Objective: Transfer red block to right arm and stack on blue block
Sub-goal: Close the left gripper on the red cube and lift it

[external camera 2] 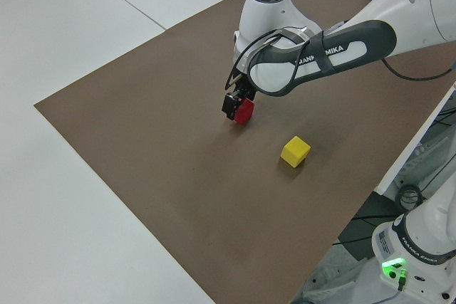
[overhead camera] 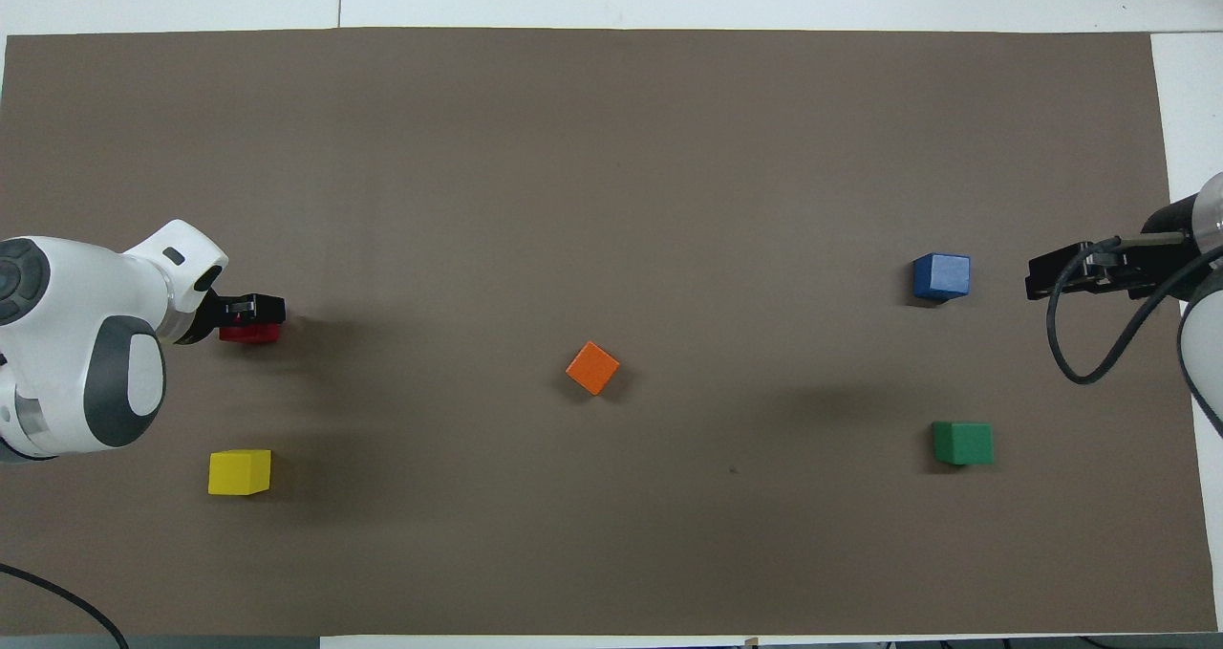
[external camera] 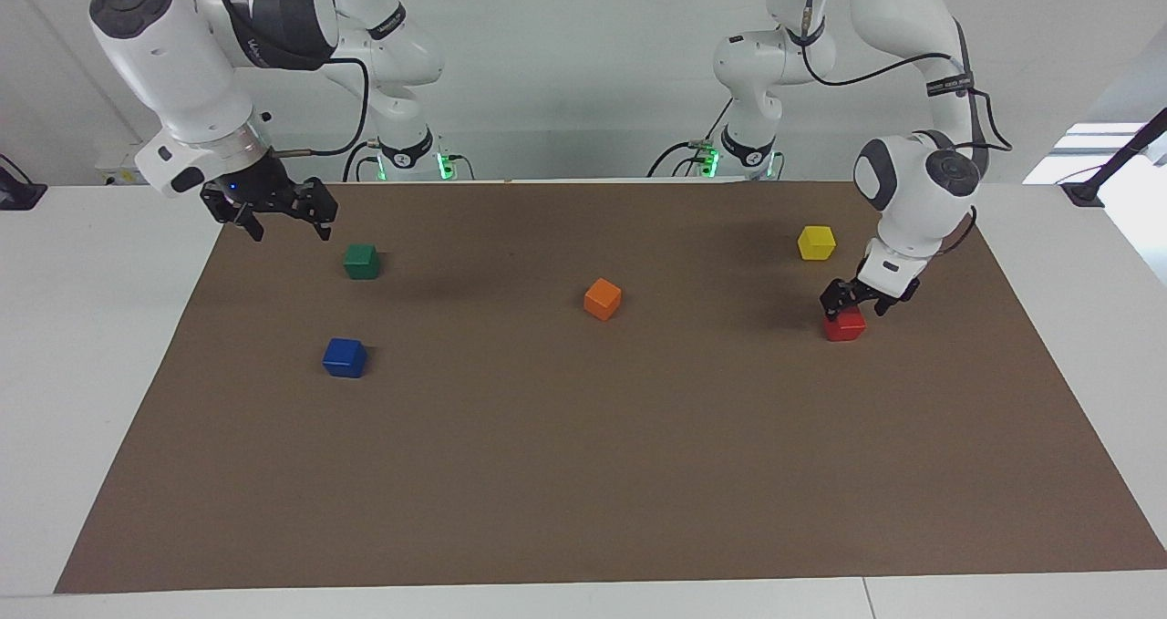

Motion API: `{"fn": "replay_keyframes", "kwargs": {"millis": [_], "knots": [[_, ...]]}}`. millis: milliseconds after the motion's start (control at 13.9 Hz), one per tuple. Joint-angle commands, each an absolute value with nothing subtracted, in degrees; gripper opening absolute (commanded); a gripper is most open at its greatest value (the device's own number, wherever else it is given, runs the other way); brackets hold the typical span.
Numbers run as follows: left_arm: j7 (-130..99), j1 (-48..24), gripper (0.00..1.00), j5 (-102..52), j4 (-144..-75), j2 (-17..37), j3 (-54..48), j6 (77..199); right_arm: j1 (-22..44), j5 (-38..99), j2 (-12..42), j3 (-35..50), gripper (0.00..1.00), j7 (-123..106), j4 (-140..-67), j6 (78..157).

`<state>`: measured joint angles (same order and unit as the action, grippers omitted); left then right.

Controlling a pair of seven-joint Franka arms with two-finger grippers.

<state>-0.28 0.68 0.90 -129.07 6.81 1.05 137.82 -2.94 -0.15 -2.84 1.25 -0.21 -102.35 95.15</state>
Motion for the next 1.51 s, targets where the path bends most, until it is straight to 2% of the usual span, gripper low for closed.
{"fn": "replay_keyframes", "kwargs": {"millis": [0, 144, 216, 360, 576, 720, 864, 1223, 1439], "knots": [[-1.1, 0.0, 1.00, 0.6, -129.7, 7.4, 1.4, 140.3, -4.1, -0.7, -4.9, 1.8, 1.00, -1.0, -104.6, 96.3], [-1.1, 0.0, 1.00, 0.7, -129.6, 7.7, 1.4, 140.6, -4.1, -0.7, -4.9, 1.8, 1.00, -1.0, -104.7, 96.5], [-1.1, 0.0, 0.92, 0.7, -129.6, 7.8, 1.4, 140.7, -4.0, -0.7, -4.9, 1.8, 1.00, -0.9, -104.8, 96.4], [-1.1, -0.1, 0.64, 0.7, -129.6, 7.8, 1.4, 140.7, -4.2, -0.7, -4.9, 1.8, 1.00, -1.1, -104.7, 96.6], [-1.1, 0.0, 0.00, 0.7, -129.2, 7.8, 1.4, 139.8, -4.2, -0.7, -4.9, 1.8, 1.00, -1.2, -104.7, 96.3], [-1.7, -0.1, 0.00, 0.7, -128.5, 7.8, 1.3, 138.5, -4.3, -0.7, -4.9, 1.8, 1.00, -1.2, -104.8, 96.4], [-2.5, -0.1, 0.00, 0.0, -124.6, 7.7, 0.6, 132.7, -4.3, -0.7, -4.9, 1.8, 1.00, -1.1, -104.7, 96.4], [-26.8, -1.8, 0.00, -14.2, -110.3, 6.7, -0.2, 113.9, -4.3, -0.6, -4.8, 1.8, 1.00, -1.4, -104.7, 98.3], [-39.4, -1.9, 0.00, -25.2, -107.1, 4.3, -0.4, 108.2, -4.3, 0.8, -4.8, 1.7, 1.00, -3.6, -104.8, 98.8]]}}
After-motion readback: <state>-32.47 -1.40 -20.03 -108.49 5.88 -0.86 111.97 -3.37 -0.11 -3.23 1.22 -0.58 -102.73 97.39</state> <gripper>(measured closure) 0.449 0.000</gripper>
